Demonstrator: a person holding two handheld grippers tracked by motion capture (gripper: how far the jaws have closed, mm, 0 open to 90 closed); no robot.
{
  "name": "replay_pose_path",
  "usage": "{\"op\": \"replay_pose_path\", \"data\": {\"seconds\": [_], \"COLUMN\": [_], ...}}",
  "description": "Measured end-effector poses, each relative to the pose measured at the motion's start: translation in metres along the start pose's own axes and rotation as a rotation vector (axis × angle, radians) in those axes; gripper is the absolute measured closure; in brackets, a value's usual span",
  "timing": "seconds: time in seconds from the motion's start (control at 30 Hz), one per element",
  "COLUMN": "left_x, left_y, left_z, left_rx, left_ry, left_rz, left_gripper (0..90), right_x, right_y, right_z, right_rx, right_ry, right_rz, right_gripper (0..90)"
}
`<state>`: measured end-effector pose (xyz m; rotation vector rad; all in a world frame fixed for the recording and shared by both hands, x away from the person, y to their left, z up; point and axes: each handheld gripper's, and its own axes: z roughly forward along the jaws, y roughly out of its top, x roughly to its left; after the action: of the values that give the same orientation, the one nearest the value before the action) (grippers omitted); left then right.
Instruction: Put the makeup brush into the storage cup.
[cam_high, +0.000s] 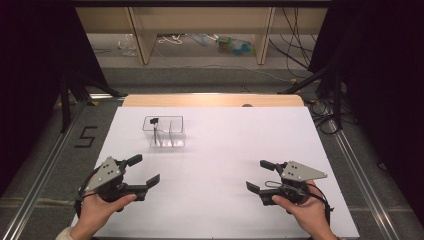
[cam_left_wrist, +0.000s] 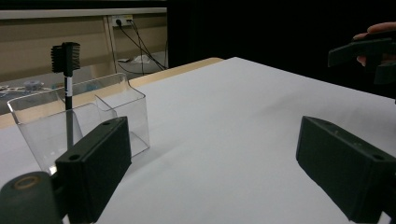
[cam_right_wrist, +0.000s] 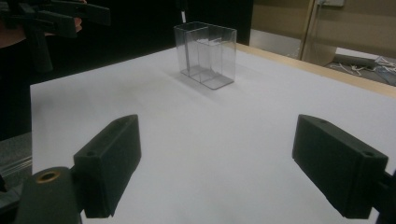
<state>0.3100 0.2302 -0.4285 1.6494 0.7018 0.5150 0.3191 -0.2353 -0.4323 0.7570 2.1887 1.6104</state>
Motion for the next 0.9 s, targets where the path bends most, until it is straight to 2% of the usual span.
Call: {"op": "replay_pose_path", "data": {"seconds": [0.07,0.13,0.17,0.23,0.33,0.37,0.43,0.53,0.57,0.63,0.67,0.77,0.87,0.9], "left_x": [-0.0012,-0.0037,-0.0024,-0.0052,-0.0060,-0.0078,-0.0080,-0.0088,-0.0087,-0.0084,-0.0097,-0.0100,-0.0091,-0.0090], "left_y": [0.0000,-0.0008,-0.0004,-0.0013,-0.0018,-0.0019,-0.0015,-0.0019,-0.0020,-0.0020,-0.0024,-0.0029,-0.0035,-0.0036], "left_z": [-0.0004,-0.0007,-0.0011,-0.0015,-0.0013,-0.0024,-0.0029,-0.0035,-0.0037,-0.0038,-0.0039,-0.0038,-0.0035,-0.0034], "left_rx": [-0.001,-0.003,-0.002,-0.003,-0.011,-0.002,-0.002,-0.006,-0.006,-0.010,-0.012,-0.009,-0.010,-0.010], "left_ry": [-0.001,0.000,-0.005,-0.003,-0.015,-0.006,-0.007,-0.007,-0.007,-0.007,-0.005,-0.004,-0.006,-0.005], "left_rz": [0.010,-0.005,0.025,0.010,0.030,0.017,0.032,0.032,0.034,0.043,0.028,0.032,0.039,0.039], "left_gripper": [10.3,10.2,10.2,10.3,10.3,10.3,10.2,10.2,10.2,10.3,10.2,10.2,10.2,10.3], "right_x": [0.0000,-0.0001,0.0000,-0.0001,-0.0001,0.0000,0.0001,0.0002,0.0003,0.0005,0.0003,0.0011,0.0004,-0.0002], "right_y": [0.0000,0.0000,0.0001,0.0000,0.0001,0.0001,0.0000,0.0001,-0.0004,-0.0005,-0.0004,-0.0006,0.0000,-0.0002], "right_z": [0.0000,0.0000,-0.0001,-0.0001,0.0000,0.0000,-0.0001,-0.0002,0.0014,0.0015,0.0015,0.0013,-0.0006,0.0000], "right_rx": [0.000,0.000,0.000,0.000,-0.001,-0.001,0.000,-0.001,-0.020,-0.022,-0.024,-0.014,0.004,-0.006], "right_ry": [0.000,0.000,0.002,0.000,0.002,0.002,0.002,0.003,0.007,0.008,0.006,0.017,0.004,0.004], "right_rz": [0.001,0.000,0.001,0.000,-0.001,0.000,-0.001,0.000,0.003,0.005,0.001,0.018,0.007,-0.002], "right_gripper": [16.7,16.7,16.7,16.7,16.7,16.7,16.7,16.7,16.7,16.7,16.7,16.7,16.7,16.7]}}
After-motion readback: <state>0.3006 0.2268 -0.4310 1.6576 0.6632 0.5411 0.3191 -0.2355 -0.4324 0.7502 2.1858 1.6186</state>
